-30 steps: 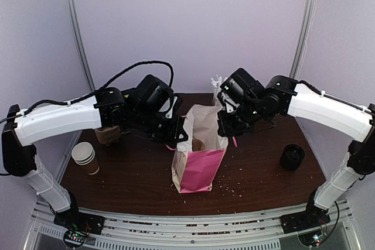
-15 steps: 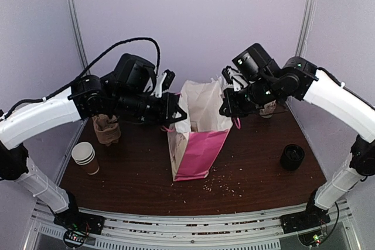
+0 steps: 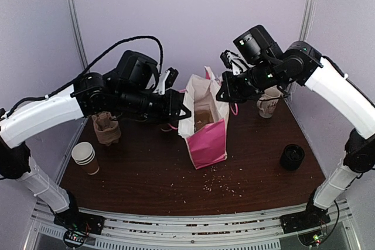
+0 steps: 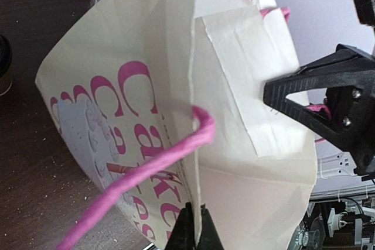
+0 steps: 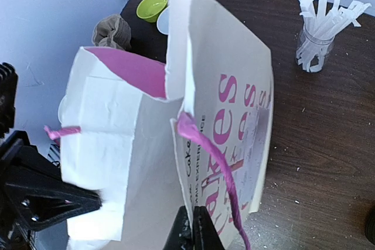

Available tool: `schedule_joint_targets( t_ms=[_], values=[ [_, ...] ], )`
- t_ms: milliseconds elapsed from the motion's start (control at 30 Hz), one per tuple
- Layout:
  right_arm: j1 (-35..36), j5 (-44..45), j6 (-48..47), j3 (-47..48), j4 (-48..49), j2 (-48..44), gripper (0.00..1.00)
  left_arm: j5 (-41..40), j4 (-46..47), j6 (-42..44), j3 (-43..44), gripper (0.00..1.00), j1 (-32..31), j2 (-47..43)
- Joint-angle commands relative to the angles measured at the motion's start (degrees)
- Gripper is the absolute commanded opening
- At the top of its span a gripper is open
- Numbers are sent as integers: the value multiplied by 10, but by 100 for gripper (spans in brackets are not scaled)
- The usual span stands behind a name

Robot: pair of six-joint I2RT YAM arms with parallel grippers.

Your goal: Pack the takeout coffee

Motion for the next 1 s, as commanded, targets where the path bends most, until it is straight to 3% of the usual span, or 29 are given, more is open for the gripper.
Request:
schedule_joint_targets(
  t_ms=[0, 200, 467, 800, 933, 967],
  values=[
    [2, -2, 4, -74, 5, -14, 0, 15, 41, -7, -52, 0, -1, -16],
    [1, -53, 23, -234, 91, -25, 0, 55, 102, -36, -155, 0, -5, -16],
    [5, -7, 6, -19, -19, 9, 0, 6, 28, 3, -35, 0, -5, -23],
    [5, -51, 29, -216, 94, -26, 0, 36, 80, -18, -132, 0, -5, -21],
    [5, -63, 24, -197, 96, -25, 1, 26, 70, -9, -121, 0, -5, -17],
    [4, -63, 21, -186, 94, -26, 8, 22, 66, -4, -115, 0, -5, -17]
  ],
)
